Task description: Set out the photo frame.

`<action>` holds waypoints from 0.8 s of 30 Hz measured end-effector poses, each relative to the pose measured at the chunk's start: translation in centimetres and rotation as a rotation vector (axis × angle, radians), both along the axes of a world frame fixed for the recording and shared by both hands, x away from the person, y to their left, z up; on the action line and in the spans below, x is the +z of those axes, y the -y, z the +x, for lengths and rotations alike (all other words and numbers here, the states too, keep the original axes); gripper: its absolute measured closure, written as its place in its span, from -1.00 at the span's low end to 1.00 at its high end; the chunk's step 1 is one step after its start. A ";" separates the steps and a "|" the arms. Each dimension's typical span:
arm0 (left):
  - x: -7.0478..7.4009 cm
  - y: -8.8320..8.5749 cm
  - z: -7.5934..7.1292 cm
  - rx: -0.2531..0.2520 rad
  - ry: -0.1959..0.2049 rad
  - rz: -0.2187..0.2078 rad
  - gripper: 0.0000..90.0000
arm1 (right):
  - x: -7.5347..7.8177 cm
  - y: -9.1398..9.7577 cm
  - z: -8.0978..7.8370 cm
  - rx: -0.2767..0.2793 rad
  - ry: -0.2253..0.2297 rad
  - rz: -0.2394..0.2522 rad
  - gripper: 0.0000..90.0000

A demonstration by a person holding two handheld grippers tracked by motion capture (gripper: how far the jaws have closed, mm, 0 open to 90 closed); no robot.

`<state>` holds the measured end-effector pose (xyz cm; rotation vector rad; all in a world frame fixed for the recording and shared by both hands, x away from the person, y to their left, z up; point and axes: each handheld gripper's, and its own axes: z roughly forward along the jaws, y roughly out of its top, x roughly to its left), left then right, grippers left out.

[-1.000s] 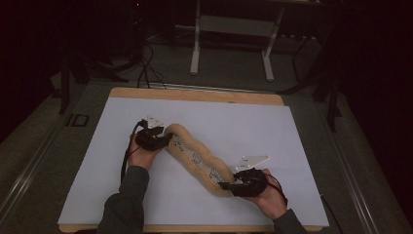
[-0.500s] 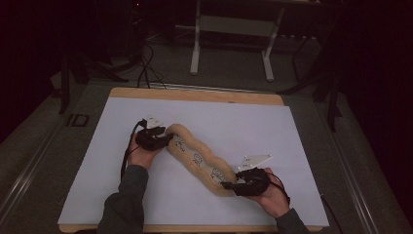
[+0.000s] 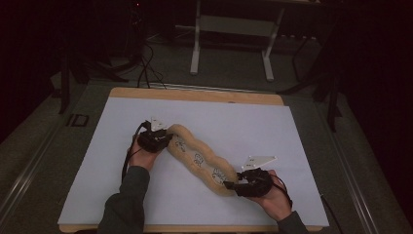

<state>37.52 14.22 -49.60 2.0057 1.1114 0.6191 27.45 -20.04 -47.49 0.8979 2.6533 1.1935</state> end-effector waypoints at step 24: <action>0.1 0.3 -0.2 0.046 -0.010 0.003 0.62 | -2.2 0.5 -0.4 -0.122 -0.147 0.055 -0.04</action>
